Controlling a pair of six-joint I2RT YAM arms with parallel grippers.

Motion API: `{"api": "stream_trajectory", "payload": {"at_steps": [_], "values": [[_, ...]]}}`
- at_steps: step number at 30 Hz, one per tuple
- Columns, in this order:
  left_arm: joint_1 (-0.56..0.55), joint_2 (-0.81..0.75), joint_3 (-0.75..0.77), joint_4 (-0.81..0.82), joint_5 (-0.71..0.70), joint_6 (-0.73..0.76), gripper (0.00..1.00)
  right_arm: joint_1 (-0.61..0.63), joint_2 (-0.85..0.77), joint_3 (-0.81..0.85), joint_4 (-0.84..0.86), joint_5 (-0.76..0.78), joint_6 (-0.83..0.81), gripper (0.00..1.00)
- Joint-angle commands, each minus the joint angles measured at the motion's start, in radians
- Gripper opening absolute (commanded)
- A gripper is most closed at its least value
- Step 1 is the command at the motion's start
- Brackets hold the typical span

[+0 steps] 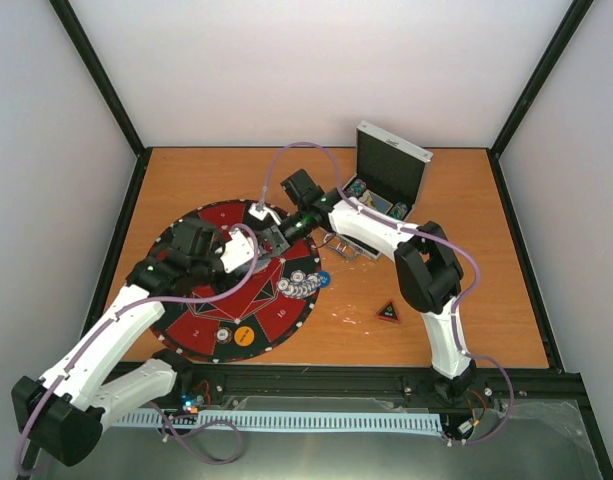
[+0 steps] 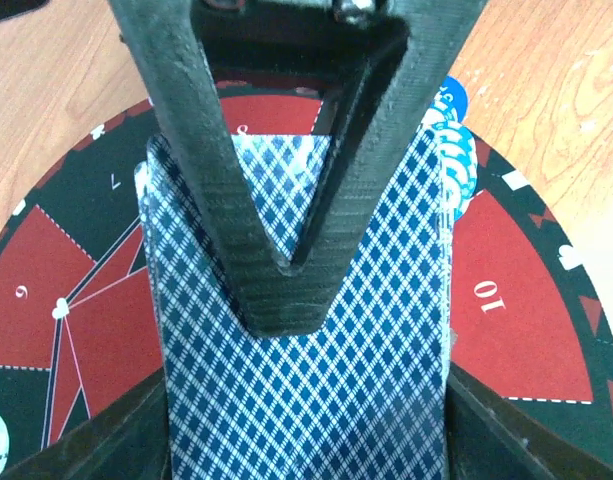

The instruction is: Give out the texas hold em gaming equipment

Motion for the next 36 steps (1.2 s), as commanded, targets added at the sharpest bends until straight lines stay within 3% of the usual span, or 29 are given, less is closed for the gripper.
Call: {"api": "stream_trajectory", "payload": {"at_steps": [1,3,5,15,22,24,29,36], "values": [[0.011,-0.018,0.0,0.066,-0.028,-0.044,0.73,0.008,0.018,0.05,-0.054,-0.026,-0.034,0.04],[0.018,-0.035,-0.026,0.077,-0.036,-0.059,0.93,0.008,0.021,0.072,-0.073,-0.022,-0.044,0.03],[0.037,-0.065,-0.063,0.1,-0.029,-0.066,0.99,0.008,0.023,0.096,-0.096,-0.02,-0.058,0.03],[0.174,-0.349,-0.284,0.314,0.137,0.126,1.0,0.008,0.013,0.141,-0.144,-0.015,-0.074,0.03],[0.561,-0.423,-0.358,0.354,0.65,0.25,1.0,0.008,0.011,0.141,-0.088,-0.034,-0.026,0.03],[0.628,-0.41,-0.375,0.392,0.749,0.262,1.0,0.008,0.009,0.141,-0.071,-0.035,-0.012,0.03],[0.641,-0.354,-0.378,0.421,0.9,0.36,1.0,0.008,0.012,0.143,-0.042,-0.017,0.015,0.03],[0.641,-0.319,-0.437,0.584,0.835,0.278,1.0,0.013,0.023,0.147,0.065,-0.013,0.109,0.03]]}}
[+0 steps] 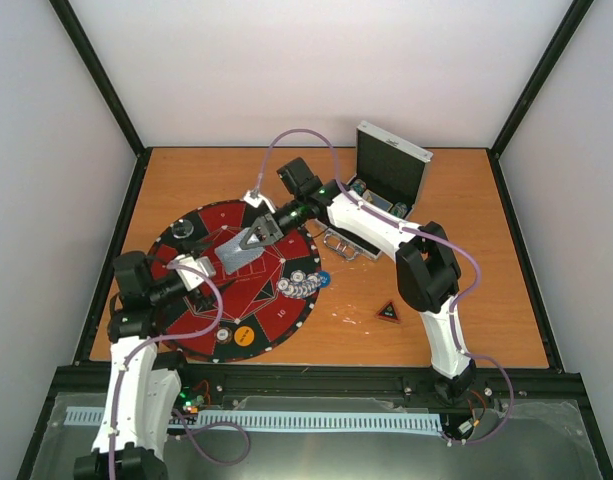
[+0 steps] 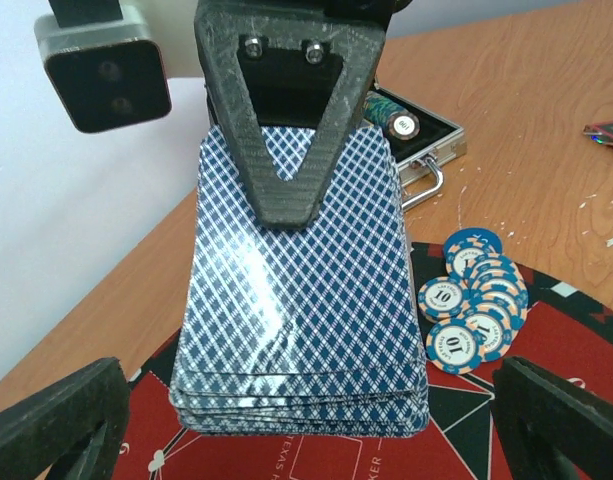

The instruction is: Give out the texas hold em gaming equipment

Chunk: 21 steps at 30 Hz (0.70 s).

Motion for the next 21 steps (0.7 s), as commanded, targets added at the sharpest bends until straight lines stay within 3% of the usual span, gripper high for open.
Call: {"api": "stream_trajectory", "payload": {"at_steps": [1,7,14,21], "values": [[0.008,0.058,-0.01,0.156,0.024,-0.016,1.0,0.016,0.01,0.029,0.091,-0.011,0.074,0.03],[0.008,0.091,0.004,0.175,0.031,0.034,0.98,0.031,0.038,0.073,0.101,0.001,0.101,0.03],[0.007,0.124,0.025,0.209,0.012,-0.035,0.88,0.057,0.09,0.147,0.08,0.003,0.11,0.03],[0.007,0.131,0.013,0.209,-0.025,-0.011,0.78,0.064,0.094,0.16,0.088,-0.007,0.118,0.03]]}}
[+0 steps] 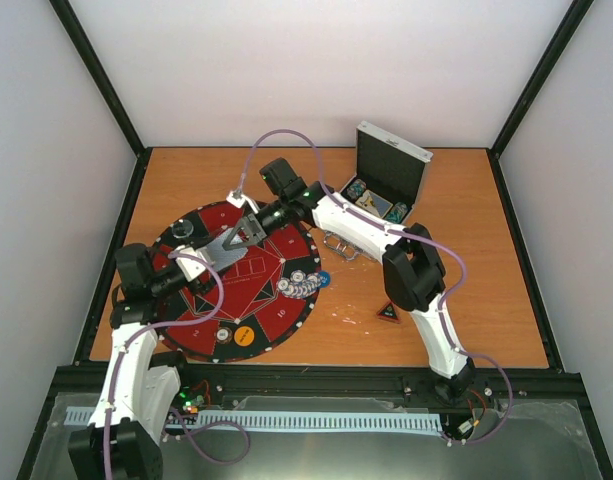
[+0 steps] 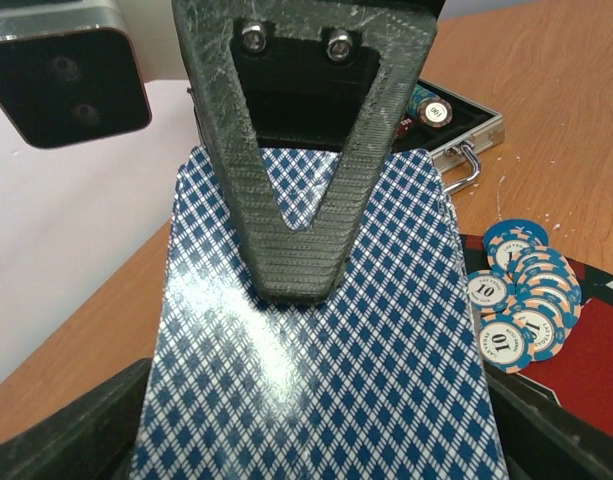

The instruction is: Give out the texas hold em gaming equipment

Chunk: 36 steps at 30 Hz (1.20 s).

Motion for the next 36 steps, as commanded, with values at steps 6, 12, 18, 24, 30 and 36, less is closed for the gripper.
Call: {"api": "stream_trajectory", "payload": {"at_steps": [6,12,18,24,30,36], "values": [[0.007,-0.004,0.026,0.046,0.001,0.011,0.66,0.017,0.023,0.046,0.02,-0.013,0.021,0.03],[0.008,0.002,0.034,0.082,-0.019,0.004,0.65,0.019,0.029,0.054,0.02,-0.014,0.024,0.03],[0.008,0.006,0.029,0.084,-0.002,0.003,0.52,0.019,0.033,0.059,0.014,-0.023,0.022,0.03],[0.008,0.003,0.049,0.042,0.009,-0.008,0.47,0.018,0.034,0.059,-0.014,-0.011,-0.002,0.15],[0.008,-0.004,0.059,-0.001,-0.012,-0.004,0.44,0.016,0.031,0.061,-0.036,0.022,-0.022,0.4],[0.007,-0.01,0.058,-0.048,-0.029,-0.002,0.44,-0.002,0.012,0.062,-0.106,0.138,-0.067,0.55]]}}
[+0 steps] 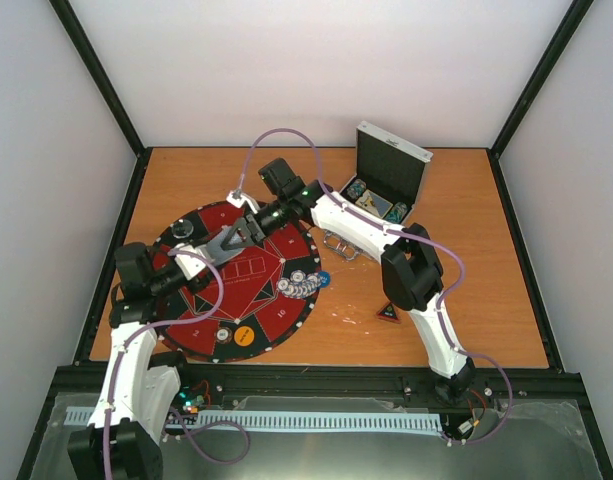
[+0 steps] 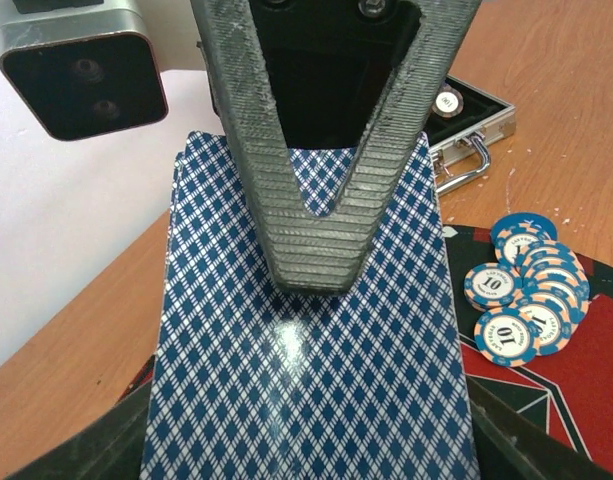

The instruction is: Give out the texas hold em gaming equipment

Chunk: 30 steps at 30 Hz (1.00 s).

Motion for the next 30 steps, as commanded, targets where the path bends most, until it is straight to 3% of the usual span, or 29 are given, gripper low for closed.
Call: {"api": "stream_trajectory", "payload": {"at_steps": [1,11,16,21,26,30], "values": [[0.006,-0.014,0.045,-0.032,0.009,0.01,0.44,-0.01,-0.007,0.026,-0.076,0.102,-0.046,0.57],[0.007,-0.015,0.044,-0.045,0.001,0.029,0.43,-0.042,-0.053,0.013,-0.157,0.2,-0.098,0.59],[0.007,-0.013,0.039,-0.047,-0.009,0.032,0.43,-0.041,-0.062,0.028,-0.153,0.122,-0.095,0.58],[0.008,-0.006,0.042,-0.041,-0.024,0.016,0.43,-0.041,-0.084,0.039,-0.13,0.078,-0.093,0.49],[0.007,-0.005,0.041,-0.034,-0.025,0.003,0.43,-0.041,-0.067,0.065,-0.176,0.074,-0.105,0.32],[0.007,-0.007,0.035,-0.044,-0.05,-0.006,0.43,-0.041,-0.073,0.08,-0.193,0.082,-0.109,0.3]]}}
